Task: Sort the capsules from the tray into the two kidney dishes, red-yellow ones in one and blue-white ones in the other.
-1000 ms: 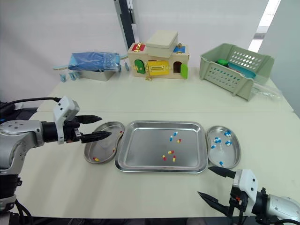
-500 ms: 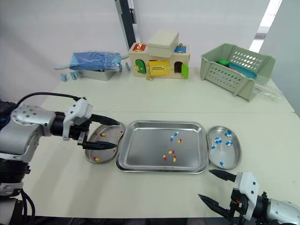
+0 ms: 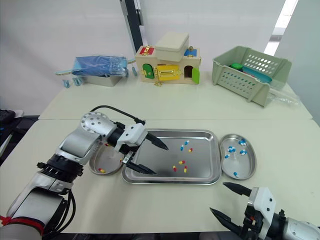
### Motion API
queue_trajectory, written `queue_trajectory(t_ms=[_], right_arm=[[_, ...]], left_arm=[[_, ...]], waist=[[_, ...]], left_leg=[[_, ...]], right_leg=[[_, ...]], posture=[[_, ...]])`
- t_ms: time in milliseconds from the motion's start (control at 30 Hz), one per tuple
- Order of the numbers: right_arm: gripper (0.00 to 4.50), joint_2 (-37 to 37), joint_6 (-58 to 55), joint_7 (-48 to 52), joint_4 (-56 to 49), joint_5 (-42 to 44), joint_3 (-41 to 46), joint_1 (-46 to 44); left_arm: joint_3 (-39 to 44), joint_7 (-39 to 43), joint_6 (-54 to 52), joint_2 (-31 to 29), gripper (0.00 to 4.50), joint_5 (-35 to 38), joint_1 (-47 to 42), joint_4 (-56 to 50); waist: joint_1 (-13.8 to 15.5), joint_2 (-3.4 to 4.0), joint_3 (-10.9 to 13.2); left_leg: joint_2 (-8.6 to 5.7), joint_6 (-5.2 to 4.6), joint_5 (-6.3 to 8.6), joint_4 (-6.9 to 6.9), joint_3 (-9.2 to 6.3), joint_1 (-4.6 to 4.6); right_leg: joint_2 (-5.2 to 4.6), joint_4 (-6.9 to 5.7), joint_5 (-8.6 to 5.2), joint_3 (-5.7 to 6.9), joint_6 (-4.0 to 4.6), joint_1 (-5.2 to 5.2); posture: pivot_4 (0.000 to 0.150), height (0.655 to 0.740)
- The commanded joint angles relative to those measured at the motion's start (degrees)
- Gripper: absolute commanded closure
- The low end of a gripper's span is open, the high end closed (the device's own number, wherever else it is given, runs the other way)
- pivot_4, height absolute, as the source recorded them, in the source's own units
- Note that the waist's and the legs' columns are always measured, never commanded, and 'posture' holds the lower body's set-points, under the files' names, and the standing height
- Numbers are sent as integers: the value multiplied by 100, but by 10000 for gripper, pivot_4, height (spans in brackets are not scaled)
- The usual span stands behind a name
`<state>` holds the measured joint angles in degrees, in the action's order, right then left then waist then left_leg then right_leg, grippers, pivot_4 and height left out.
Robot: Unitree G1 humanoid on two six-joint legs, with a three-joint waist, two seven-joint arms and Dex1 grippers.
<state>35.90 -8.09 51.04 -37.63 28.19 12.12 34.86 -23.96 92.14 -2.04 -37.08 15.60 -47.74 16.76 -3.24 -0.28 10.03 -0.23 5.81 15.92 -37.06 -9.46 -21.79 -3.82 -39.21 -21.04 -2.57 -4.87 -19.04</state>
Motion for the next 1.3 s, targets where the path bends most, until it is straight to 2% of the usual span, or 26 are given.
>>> queue_trajectory(t_ms=[33, 233, 467, 667, 1300], right_arm=[[0, -20, 81, -50, -213, -2, 24, 23], [0, -39, 82, -123, -242, -33, 8, 32], [0, -82, 18, -288, -369, -101, -136, 46], [0, -71, -8, -377, -421, -117, -175, 54], [0, -46, -141, -528, -530, -81, -187, 1]], left_arm=[[-409, 36, 539, 222, 9015, -149, -299, 494], [-737, 36, 996, 475, 27454, -344, -539, 1050], [-936, 36, 1540, 939, 27454, -846, -764, 1812], [-783, 36, 1670, 1286, 27454, -1073, -886, 2299], [-528, 14, 1800, 1560, 27454, -1742, -984, 2965]], waist=[[0, 0, 0], [-13, -1, 1], [-2, -2, 1], [-3, -3, 2], [-8, -3, 2]], left_leg=[[-1, 0, 0, -1, 0, -1], [-1, 0, 0, 0, -1, -1], [-3, 0, 0, -1, -1, -3], [-3, -1, 0, -1, -1, -3], [-2, -1, 0, 0, -2, -2]], right_leg=[[0, 0, 0, 0, 0, 0], [0, 1, 0, 0, 0, -1], [-1, 2, 0, 0, 0, 0], [0, 2, 0, 1, 0, -1], [0, 1, 0, 1, 0, -1]], posture=[[1500, 7400], [1500, 7400], [1500, 7400], [1500, 7400], [1500, 7400]])
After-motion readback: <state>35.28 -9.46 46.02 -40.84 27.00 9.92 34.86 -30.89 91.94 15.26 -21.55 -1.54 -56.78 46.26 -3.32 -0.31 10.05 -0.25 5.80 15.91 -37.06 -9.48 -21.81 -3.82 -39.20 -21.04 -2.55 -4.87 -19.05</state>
